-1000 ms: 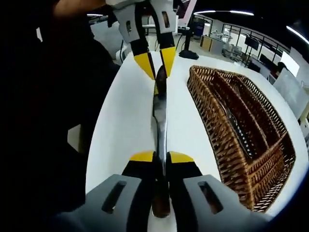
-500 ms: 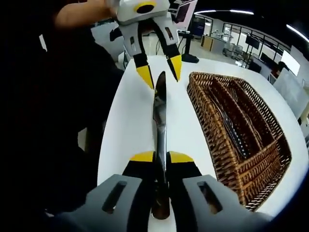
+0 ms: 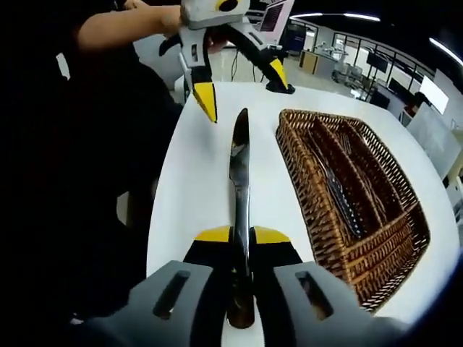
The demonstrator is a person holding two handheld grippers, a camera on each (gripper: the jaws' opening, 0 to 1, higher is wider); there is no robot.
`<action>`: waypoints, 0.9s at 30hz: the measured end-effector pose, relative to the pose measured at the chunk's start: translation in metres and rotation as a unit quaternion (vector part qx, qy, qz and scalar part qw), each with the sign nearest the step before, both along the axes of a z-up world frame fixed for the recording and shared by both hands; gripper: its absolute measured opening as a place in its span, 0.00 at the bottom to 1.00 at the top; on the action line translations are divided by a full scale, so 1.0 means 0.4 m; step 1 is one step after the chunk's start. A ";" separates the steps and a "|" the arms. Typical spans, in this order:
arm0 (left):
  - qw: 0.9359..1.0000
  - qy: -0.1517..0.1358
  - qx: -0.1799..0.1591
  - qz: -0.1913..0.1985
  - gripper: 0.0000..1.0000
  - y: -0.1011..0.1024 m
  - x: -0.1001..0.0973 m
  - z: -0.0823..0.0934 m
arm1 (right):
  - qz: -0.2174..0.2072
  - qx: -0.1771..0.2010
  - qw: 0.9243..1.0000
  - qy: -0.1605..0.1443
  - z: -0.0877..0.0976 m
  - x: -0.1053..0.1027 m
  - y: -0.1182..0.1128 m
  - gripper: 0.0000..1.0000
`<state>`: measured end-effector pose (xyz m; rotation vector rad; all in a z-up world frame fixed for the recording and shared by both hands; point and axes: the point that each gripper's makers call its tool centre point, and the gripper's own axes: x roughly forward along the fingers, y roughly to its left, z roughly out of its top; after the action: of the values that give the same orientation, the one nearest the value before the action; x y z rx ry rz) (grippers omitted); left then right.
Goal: Arrange the knives, forks, and spoons in their matching storage slots by inserting each utensil handle-first until every utensil is classified and aligned in the correct compartment
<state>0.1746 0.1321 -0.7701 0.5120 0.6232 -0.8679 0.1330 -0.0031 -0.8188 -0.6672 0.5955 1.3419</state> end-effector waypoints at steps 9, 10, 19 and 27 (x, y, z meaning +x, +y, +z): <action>0.993 -0.018 -0.106 0.058 0.95 0.026 0.000 0.070 | -0.005 -0.008 1.000 -0.029 0.060 0.031 -0.014 0.06; 0.991 -0.026 -0.115 0.057 0.96 0.026 0.000 0.078 | -0.006 -0.009 0.999 -0.030 0.068 0.033 -0.016 0.06; 0.977 -0.070 -0.184 0.083 0.99 0.063 -0.011 0.162 | -0.002 -0.049 0.997 -0.051 0.139 0.049 -0.042 0.06; 0.972 -0.091 -0.189 0.109 0.99 0.104 -0.009 0.155 | 0.000 -0.059 0.996 -0.068 0.185 0.046 -0.043 0.06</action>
<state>0.1712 0.1736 -0.7081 0.1693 0.3263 -0.6992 0.1513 -0.0204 -0.7448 -0.8478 0.5680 1.2568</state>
